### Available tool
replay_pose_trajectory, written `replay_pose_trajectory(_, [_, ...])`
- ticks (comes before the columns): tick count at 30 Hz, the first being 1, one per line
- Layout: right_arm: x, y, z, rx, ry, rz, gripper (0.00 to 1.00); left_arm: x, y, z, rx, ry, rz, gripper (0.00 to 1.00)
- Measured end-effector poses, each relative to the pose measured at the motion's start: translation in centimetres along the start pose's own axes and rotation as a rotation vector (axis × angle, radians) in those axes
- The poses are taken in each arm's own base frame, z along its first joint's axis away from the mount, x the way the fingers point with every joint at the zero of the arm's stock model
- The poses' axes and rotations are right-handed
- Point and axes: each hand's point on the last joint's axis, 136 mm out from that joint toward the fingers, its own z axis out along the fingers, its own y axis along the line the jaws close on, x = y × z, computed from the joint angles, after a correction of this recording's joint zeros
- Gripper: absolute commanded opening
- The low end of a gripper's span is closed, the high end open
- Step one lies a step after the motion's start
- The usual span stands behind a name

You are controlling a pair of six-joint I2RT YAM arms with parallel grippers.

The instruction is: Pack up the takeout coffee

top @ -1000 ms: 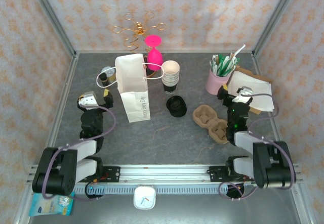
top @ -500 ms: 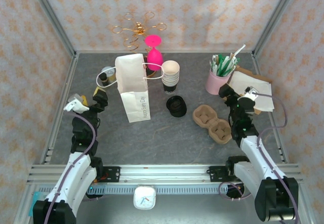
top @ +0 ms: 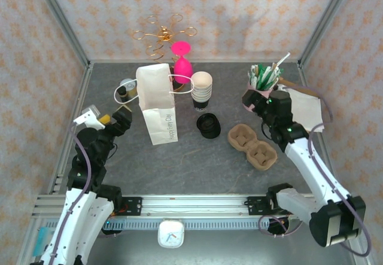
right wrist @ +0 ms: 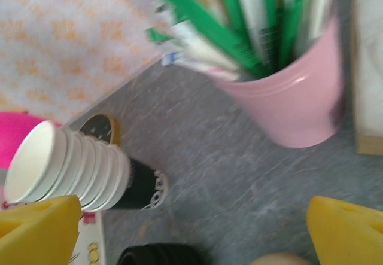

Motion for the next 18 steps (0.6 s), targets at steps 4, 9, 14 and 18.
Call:
replay_pose_trajectory(4, [0.7,5.5,0.5,-0.030,0.076,-0.067,0.90,0.8,-2.0,0.4,0.017,0.106,0.006,0.99])
replay_pose_trajectory(9, [0.4,11.7,2.1,-0.035,0.106,-0.135,0.80,-0.5,-5.3,0.6,0.063,0.156,0.014,0.99])
replay_pose_trajectory(14, [0.6,14.3,5.5,0.034,0.128,-0.191,0.69,-1.7,-7.3,0.8,0.087,0.189,0.029,0.99])
replay_pose_trajectory(18, [1.6,14.1,8.8,0.123,0.165,-0.239,0.62,-2.5,-9.1,1.4,0.114,0.224,0.060,0.99])
